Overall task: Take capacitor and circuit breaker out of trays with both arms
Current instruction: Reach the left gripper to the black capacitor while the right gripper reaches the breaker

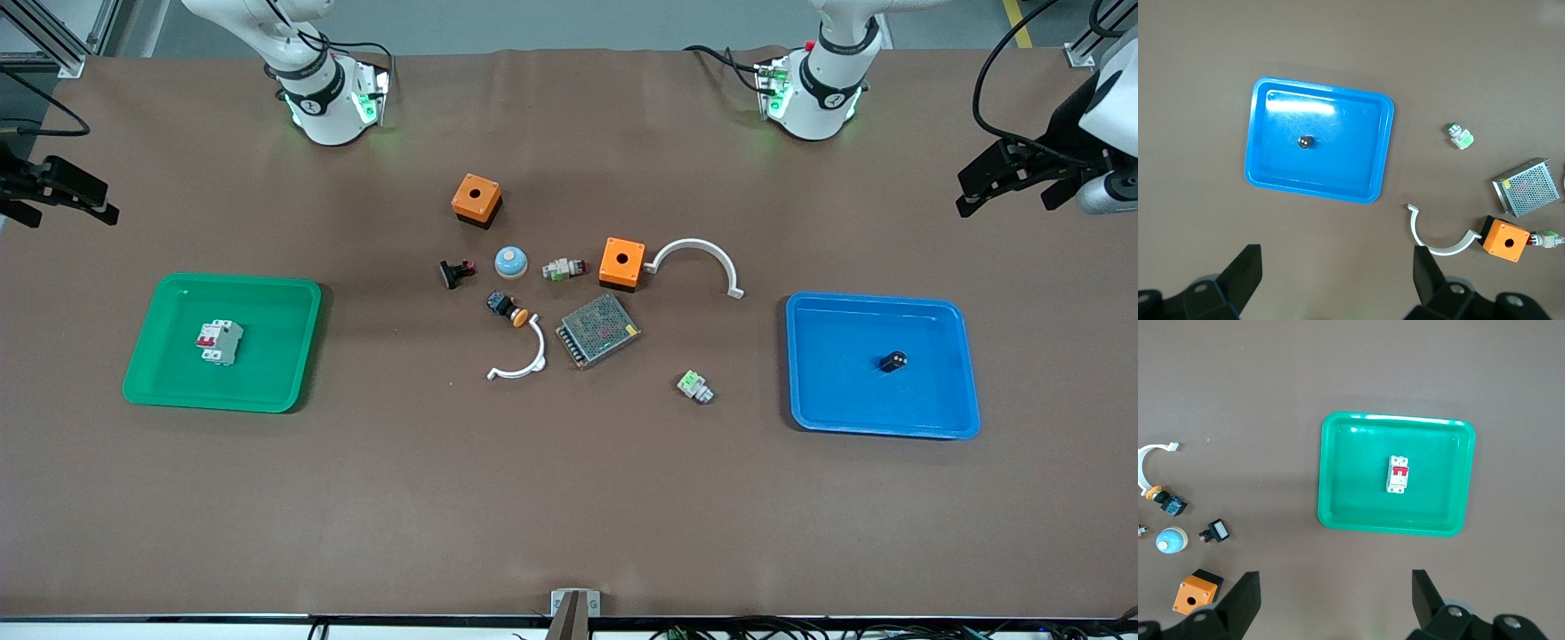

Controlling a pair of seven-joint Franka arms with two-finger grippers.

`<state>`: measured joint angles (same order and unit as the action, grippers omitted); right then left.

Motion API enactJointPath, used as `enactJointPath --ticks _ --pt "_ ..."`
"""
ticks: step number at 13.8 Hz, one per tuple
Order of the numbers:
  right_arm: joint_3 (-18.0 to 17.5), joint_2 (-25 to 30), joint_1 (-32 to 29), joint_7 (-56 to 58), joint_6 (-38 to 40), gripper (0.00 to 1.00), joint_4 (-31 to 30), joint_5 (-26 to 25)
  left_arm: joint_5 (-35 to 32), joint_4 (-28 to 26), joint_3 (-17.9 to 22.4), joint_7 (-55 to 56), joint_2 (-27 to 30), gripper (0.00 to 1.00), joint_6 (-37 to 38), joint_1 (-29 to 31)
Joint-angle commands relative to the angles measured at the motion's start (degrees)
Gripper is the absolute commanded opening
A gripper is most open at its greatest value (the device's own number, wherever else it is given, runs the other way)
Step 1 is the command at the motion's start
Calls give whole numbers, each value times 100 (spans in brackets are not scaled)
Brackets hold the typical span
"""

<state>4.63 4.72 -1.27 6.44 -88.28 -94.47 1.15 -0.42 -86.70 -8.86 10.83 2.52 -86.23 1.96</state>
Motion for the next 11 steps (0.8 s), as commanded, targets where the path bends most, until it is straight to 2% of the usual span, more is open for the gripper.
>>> enactJointPath --ticks 1,6,9,11 --pt "-23 196 -31 42 -84 100 -229 87 42 83 -2 -98 -33 100 37 41" --pt "-23 196 -48 68 -49 100 -229 79 -115 13 51 -90 -252 100 54 76" --pt "-23 170 -40 51 144 100 -142 26 -283 -417 51 50 -340 100 -77 234" --pt "-23 83 -40 -11 171 100 68 17 -292 -960 51 60 -402 100 -742 374"
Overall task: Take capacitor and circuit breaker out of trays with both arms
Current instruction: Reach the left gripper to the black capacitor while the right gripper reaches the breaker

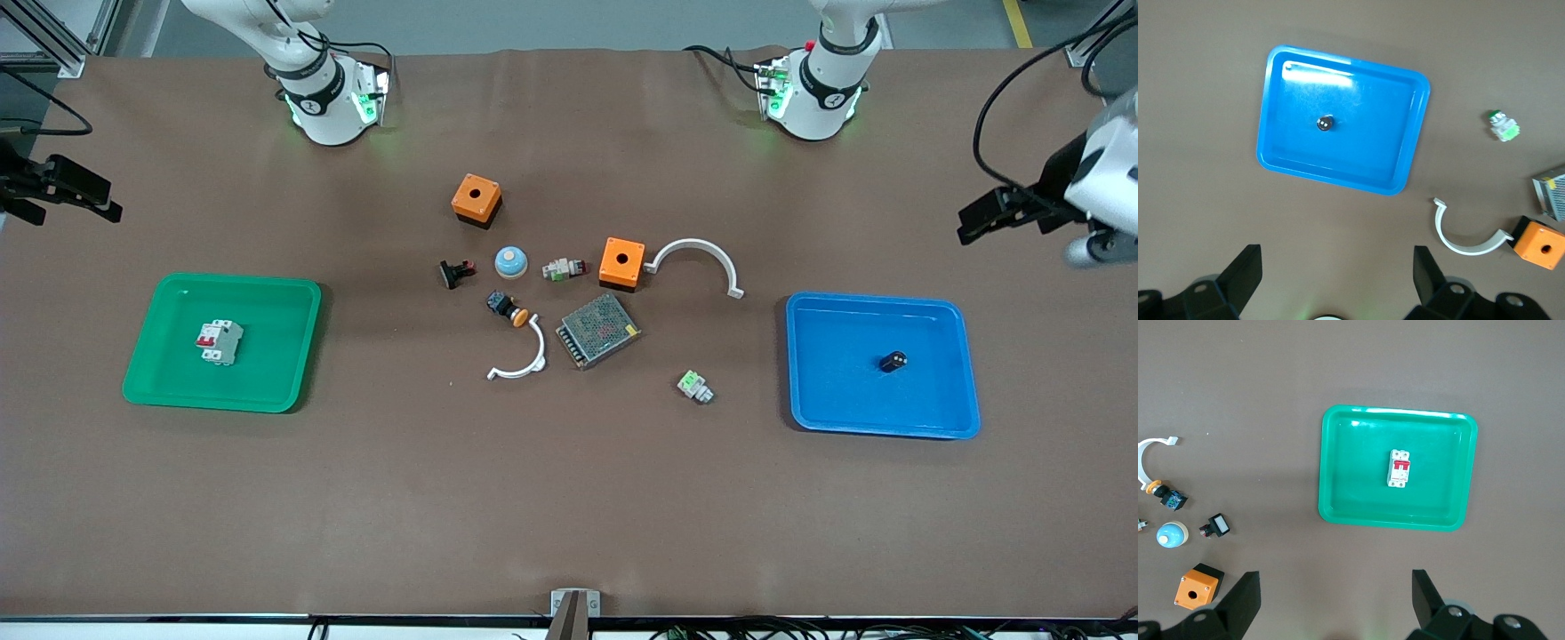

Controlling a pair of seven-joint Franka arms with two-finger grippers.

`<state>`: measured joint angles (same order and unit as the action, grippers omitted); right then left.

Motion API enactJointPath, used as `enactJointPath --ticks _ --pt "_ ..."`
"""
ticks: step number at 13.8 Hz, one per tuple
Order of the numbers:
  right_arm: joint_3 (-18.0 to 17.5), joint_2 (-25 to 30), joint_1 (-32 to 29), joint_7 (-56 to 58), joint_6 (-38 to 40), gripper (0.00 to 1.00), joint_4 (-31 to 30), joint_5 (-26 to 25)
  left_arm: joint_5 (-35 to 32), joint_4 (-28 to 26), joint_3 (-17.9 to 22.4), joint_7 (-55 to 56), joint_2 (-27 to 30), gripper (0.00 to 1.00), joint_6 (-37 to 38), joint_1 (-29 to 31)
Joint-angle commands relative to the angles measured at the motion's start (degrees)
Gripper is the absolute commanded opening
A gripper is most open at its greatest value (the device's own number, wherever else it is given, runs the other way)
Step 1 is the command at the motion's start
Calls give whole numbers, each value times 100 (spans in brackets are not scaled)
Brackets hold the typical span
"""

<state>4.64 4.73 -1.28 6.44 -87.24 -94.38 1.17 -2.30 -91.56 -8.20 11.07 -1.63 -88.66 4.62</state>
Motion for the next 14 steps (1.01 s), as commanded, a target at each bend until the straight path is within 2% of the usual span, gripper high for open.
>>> enactJointPath --ticks 1,4,5,7,9,11,14 --pt "-24 2 -57 -3 50 100 104 6 -95 -868 -15 61 14 100 -929 126" --pt "10 -550 -127 59 -81 100 253 -11 -95 -2336 -33 62 -47 100 -2878 469" --pt "11 -813 -214 50 -178 100 262 -11 -95 -2592 -33 70 -213 100 -3355 469" --pt "19 -1437 -285 59 -354 100 402 -29 -104 -2718 -32 53 -643 100 -3893 609" --pt "11 -1536 -513 76 -626 100 299 -11 -104 -2727 -33 -51 -1170 99 -4333 697" --pt "11 -1528 -759 216 -986 100 -192 -11 -104 -2788 -33 -105 -1453 97 -4641 820" --pt "11 -1501 -1093 542 -1960 100 -1132 6 -104 -2788 -24 -123 -1770 92 -4931 838"
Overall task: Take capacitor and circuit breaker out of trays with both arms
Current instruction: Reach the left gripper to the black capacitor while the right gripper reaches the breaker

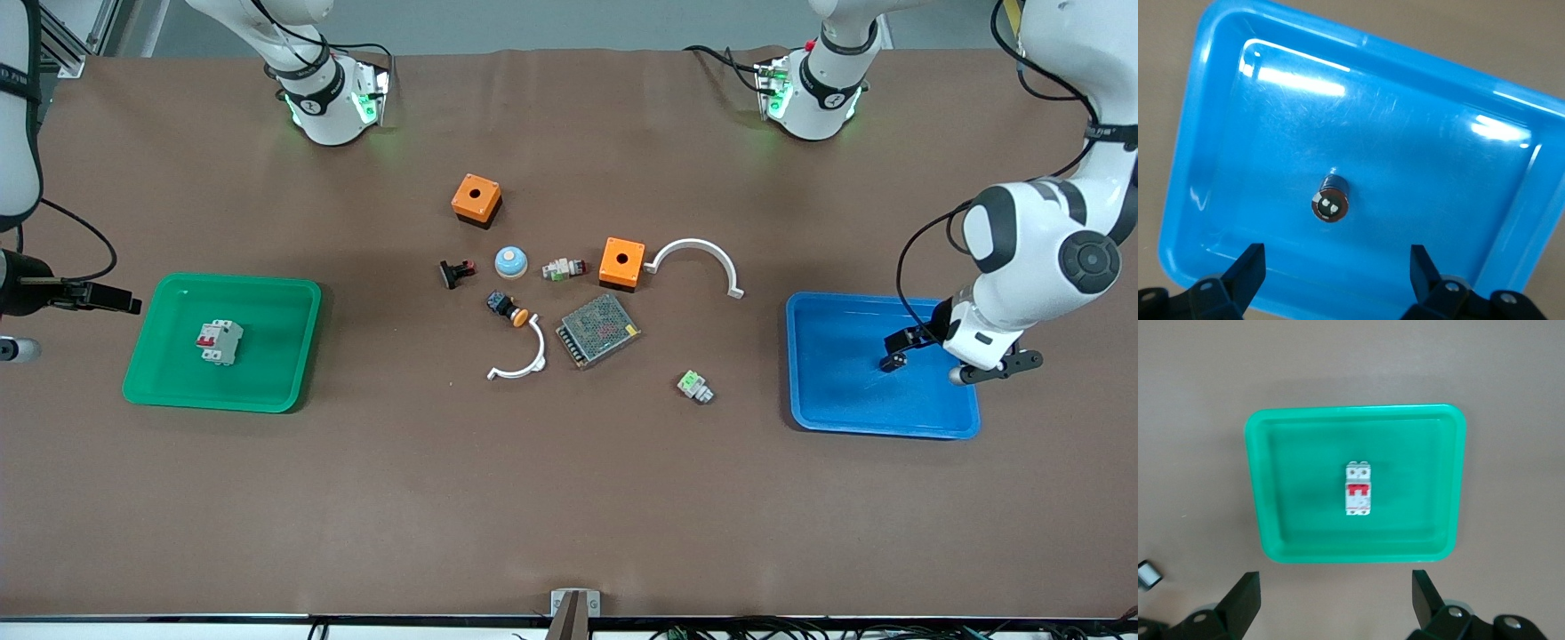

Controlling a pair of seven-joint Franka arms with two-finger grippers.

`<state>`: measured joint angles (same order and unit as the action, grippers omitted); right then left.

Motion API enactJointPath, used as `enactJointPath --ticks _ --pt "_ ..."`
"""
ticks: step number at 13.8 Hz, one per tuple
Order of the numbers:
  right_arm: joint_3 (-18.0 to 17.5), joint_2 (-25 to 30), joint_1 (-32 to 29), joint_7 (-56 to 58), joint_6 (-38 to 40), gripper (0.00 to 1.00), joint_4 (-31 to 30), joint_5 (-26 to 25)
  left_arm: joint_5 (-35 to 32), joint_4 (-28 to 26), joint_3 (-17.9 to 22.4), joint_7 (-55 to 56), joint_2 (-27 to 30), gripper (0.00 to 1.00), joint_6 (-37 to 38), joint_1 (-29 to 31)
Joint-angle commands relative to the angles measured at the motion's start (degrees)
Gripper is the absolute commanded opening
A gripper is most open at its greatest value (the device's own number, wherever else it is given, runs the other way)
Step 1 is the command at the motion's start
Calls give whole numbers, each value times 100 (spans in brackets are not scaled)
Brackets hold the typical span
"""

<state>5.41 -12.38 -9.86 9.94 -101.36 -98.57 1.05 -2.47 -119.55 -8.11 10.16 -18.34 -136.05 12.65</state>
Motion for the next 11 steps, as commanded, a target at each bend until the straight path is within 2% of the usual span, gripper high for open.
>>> enactJointPath --ticks 1,5,7,9,11 --pt "-66 218 -297 332 -960 100 -1046 26 -95 10 -25 -31 -230 89 -298 44" --pt "-75 210 -332 395 -2919 100 -2357 79 -104 28 -24 -40 -600 79 -624 123" --pt "-92 61 -297 368 -3633 100 -2613 97 -104 46 -16 -31 -697 68 -676 123" --pt "-93 -176 -262 377 -4100 100 -2737 341 -104 46 -16 -40 -820 61 -825 123" --pt "-93 -369 -183 377 -4417 100 -2842 474 -104 89 -16 -31 -917 49 -905 132"
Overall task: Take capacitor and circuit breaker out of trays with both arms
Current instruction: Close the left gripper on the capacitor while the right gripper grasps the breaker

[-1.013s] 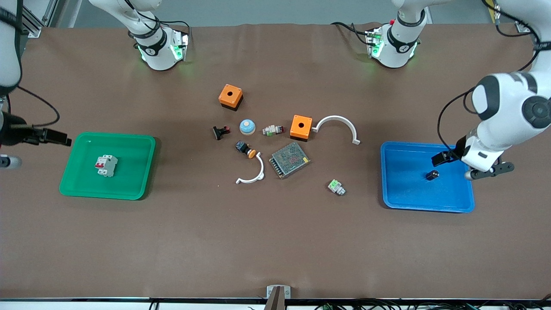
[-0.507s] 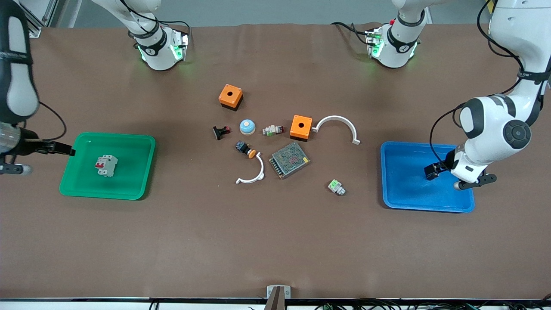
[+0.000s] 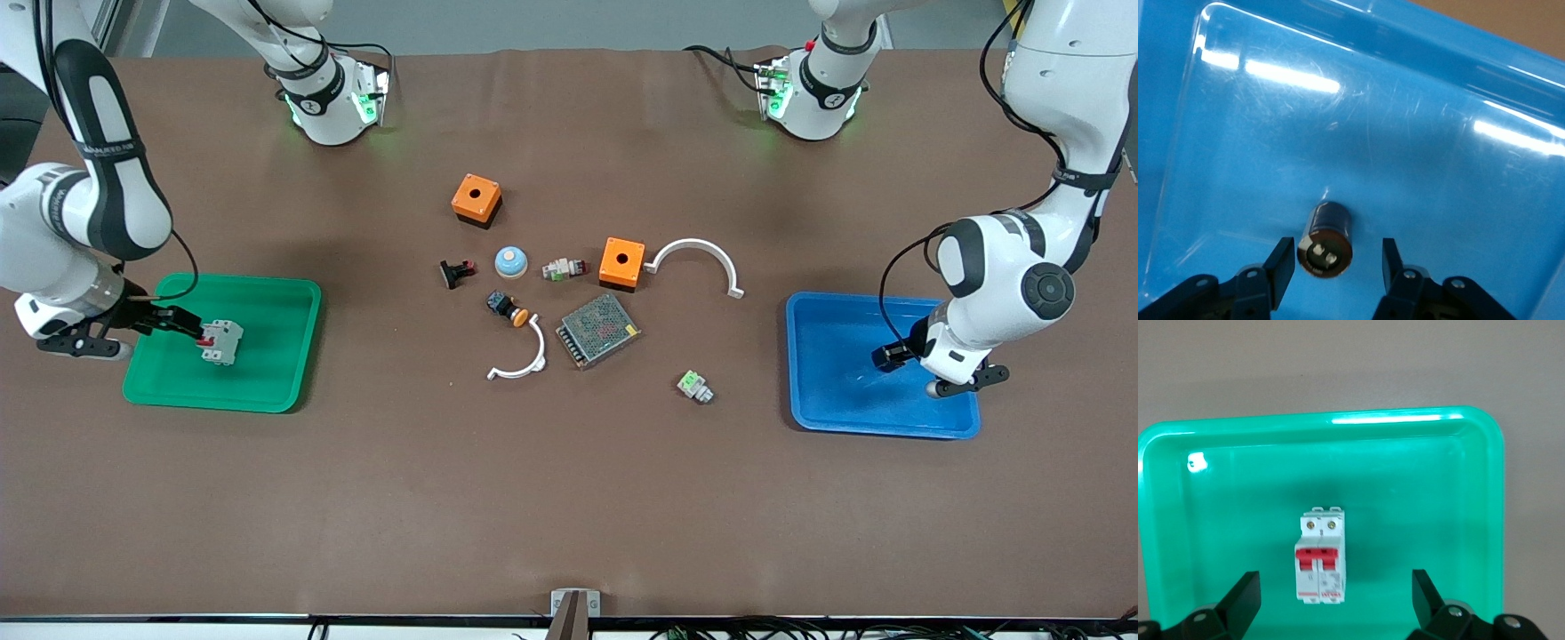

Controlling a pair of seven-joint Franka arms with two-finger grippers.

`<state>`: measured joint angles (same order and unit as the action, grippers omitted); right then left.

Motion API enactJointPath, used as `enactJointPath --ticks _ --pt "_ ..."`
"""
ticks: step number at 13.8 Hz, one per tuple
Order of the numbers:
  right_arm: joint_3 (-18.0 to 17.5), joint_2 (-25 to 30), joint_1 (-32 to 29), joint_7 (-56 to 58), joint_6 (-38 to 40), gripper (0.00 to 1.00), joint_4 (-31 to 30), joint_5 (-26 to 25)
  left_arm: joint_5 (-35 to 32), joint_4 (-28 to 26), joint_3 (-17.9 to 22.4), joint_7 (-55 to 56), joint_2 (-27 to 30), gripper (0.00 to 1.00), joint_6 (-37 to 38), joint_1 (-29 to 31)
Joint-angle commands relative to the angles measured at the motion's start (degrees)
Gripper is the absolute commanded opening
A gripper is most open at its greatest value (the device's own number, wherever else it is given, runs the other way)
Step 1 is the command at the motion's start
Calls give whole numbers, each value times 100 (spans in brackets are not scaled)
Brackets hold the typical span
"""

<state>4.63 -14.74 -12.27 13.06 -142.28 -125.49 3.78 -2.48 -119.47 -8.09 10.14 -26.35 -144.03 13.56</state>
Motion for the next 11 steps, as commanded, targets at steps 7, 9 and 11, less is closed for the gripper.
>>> enactJointPath --ticks 7,9,11 --pt "-102 -740 58 30 -1109 94 -256 333 -95 143 -44 137 76 0 -55 15" --pt "-120 -784 67 21 -1083 85 -265 422 -95 143 -175 365 392 0 138 -38" --pt "-120 -785 67 21 -1048 71 -326 422 -95 143 -631 952 700 0 463 -64"
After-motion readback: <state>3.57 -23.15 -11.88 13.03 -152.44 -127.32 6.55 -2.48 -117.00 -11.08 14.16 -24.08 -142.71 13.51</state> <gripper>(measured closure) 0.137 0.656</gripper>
